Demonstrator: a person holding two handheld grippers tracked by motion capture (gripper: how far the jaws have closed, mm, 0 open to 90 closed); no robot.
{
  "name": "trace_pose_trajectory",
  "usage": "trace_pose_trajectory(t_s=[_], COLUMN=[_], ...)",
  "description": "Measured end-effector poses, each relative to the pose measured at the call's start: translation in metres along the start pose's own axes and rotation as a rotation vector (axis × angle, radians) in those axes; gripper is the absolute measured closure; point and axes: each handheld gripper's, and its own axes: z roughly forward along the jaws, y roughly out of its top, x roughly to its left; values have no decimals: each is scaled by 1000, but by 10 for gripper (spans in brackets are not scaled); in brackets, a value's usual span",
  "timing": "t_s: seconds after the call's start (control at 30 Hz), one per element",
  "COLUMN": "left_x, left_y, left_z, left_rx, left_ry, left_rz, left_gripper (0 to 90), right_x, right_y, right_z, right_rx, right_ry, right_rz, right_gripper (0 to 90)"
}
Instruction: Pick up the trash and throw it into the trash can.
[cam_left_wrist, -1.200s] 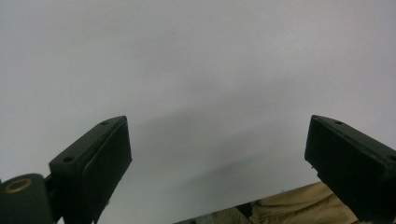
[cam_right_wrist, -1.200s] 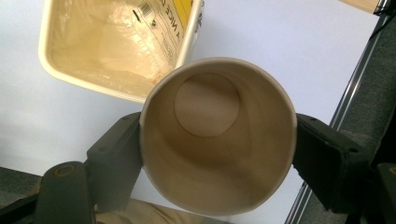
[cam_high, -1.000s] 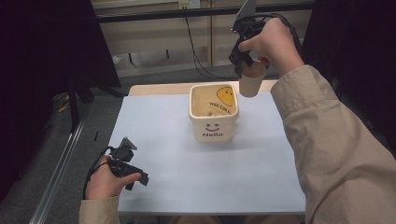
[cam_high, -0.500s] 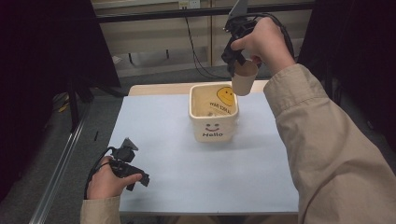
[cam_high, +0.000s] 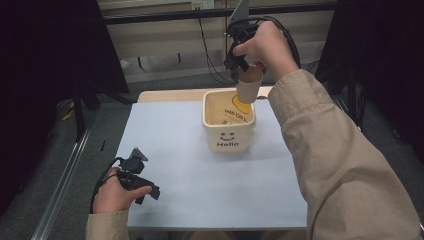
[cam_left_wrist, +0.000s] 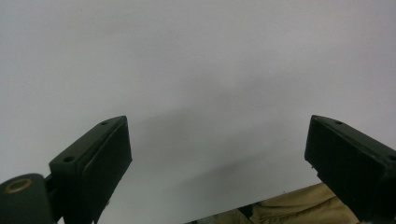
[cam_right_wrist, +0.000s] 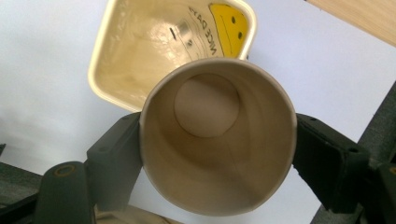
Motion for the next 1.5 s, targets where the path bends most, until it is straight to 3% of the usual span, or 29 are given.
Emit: trace_pose_trajectory(t_s=[0.17,0.5,0.73,1.1,1.5], left_x=[0,-2,-1,-1,-1], left_y=[1,3,3,2,3], left_z=[0,1,1,1,0], left_rx=[12,11,6,-1,13], left_ry=[-1,-11,-12,3,-1], left_rz=[14,-2,2,9,16], left_gripper=[71,71,71,71,71], right_x=[8,13,22,20,20], right_y=[4,9,11,11,12], right_z=[2,8,26,55,61], right_rx=[-4,0,11,37,38], right_ry=[7,6,5,4,10], right_rz=[-19,-30,-45,-54,-61], right_gripper=[216,215,212,210,201])
